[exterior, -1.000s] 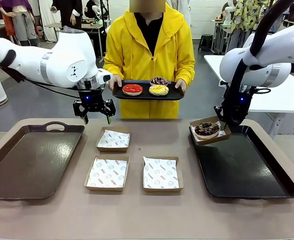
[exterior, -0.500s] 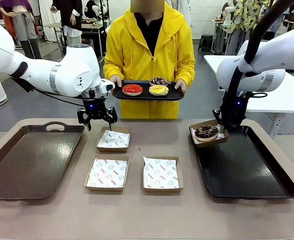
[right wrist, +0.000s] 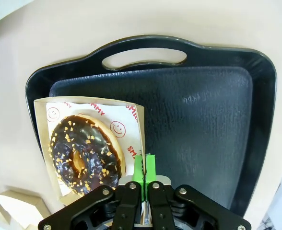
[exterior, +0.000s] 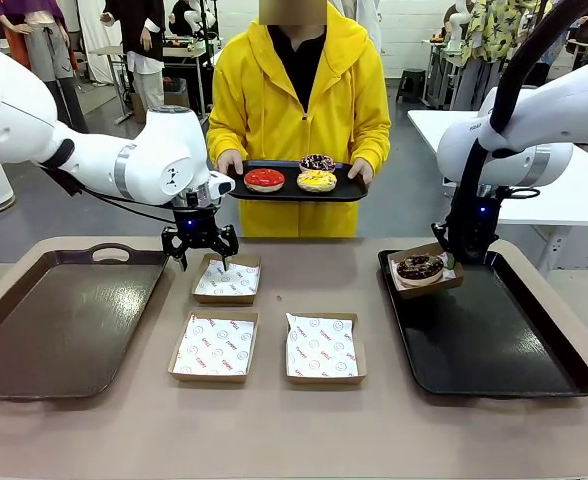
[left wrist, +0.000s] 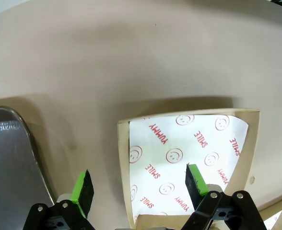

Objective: Individually package the donuts and arrange them on the tray.
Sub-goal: Place the picked Paper togo box on the Handle tray while simultaneously picking up another Paper togo box from the table with the other hand.

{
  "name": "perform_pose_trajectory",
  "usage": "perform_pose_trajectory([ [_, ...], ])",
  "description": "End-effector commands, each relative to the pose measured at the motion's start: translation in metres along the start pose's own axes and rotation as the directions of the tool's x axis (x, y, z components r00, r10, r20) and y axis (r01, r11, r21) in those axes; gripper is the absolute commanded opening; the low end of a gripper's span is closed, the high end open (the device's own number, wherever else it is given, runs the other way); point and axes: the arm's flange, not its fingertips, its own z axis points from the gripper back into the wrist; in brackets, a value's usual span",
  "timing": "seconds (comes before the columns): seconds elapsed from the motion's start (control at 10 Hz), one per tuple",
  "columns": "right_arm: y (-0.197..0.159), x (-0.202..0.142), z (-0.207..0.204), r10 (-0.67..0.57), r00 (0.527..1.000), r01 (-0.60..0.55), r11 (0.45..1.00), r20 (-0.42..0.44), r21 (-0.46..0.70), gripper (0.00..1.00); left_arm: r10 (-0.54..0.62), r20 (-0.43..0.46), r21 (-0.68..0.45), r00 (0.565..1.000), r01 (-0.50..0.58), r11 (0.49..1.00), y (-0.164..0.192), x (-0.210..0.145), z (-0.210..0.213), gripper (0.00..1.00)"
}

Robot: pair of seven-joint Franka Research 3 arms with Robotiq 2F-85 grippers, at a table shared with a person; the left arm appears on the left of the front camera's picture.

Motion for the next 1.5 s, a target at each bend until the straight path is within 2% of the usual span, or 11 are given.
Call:
perform_pose_trajectory([
  [0.0, 0.001, 0.004, 0.003, -0.001, 1.0, 0.001, 1.0, -0.009, -0.023, 0.02, 0.009, -0.001, 0.04, 1.0, -0.009, 0.999, -0.002, 0.01, 0.0, 1.0],
  [1.4, 0.012, 0.011, -0.004, 0.0, 1.0, 0.0, 1.0, -0.004, -0.015, 0.02, -0.033, -0.045, 0.058, 0.998, 0.036, 0.998, 0.005, 0.012, -0.026, 1.0],
])
